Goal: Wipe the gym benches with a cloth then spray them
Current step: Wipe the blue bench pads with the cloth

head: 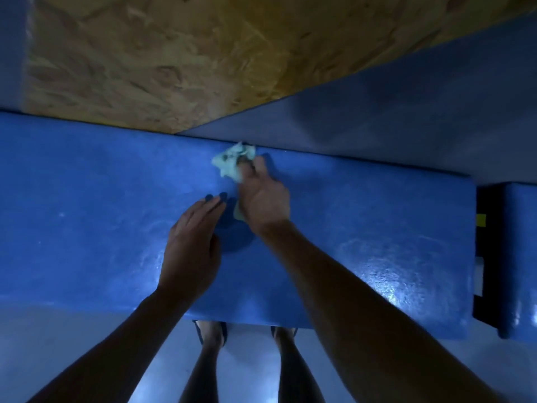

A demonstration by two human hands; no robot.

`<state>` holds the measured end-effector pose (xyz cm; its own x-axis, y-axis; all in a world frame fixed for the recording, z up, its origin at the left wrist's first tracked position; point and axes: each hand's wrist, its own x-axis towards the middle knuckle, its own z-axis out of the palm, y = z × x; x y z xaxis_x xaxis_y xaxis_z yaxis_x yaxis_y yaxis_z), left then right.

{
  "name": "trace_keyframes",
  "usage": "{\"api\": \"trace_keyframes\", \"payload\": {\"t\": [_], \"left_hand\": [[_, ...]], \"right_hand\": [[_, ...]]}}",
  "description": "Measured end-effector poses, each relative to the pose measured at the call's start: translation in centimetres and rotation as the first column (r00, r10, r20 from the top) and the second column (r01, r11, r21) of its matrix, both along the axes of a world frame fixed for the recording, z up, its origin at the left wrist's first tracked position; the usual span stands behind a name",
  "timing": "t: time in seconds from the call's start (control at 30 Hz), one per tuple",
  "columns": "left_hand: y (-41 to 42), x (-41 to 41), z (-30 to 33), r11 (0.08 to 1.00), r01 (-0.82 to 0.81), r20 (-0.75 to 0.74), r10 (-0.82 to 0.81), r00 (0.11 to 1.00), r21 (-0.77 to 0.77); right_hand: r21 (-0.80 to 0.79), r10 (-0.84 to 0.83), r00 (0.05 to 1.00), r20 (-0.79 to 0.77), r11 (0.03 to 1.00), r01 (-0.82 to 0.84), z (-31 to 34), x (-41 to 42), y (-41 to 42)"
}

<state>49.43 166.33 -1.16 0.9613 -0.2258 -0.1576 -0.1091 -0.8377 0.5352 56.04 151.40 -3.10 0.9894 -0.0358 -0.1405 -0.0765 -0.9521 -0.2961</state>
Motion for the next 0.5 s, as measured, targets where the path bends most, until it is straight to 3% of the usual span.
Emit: {"api": "trace_keyframes", "payload": {"t": [0.03, 0.1, 0.27, 0.4, 0.5], "left_hand": [[0.3, 0.0, 0.1, 1.000, -0.002, 0.009, 0.002, 1.000, -0.008], [1.1, 0.3, 0.3, 1.000, 0.008, 0.029, -0.008, 1.000, -0.014], [3.4, 1.2, 0.2, 0.997, 0.067, 0.057, -0.066, 0.996, -0.023], [5.1, 1.5, -0.1, 0.998, 0.063, 0.040, -0.062, 0.997, -0.025], [6.4, 1.3, -0.1, 0.998, 0.053, 0.026, -0.052, 0.998, -0.022]], "right_hand": [[-0.037, 0.073, 0.997, 0.007, 0.997, -0.073, 0.2, 0.1, -0.7], [-0.057, 0.056, 0.998, 0.004, 0.997, -0.056, 0.6, 0.0, -4.2], [-0.098, -0.369, 0.929, -0.035, 0.926, 0.365, 1.8, -2.5, -13.9], [-0.150, -0.535, 0.842, -0.072, 0.840, 0.521, 1.1, -0.9, -9.8], [-0.119, -0.489, 0.861, -0.139, 0.872, 0.475, 0.5, 1.7, -2.8]]}}
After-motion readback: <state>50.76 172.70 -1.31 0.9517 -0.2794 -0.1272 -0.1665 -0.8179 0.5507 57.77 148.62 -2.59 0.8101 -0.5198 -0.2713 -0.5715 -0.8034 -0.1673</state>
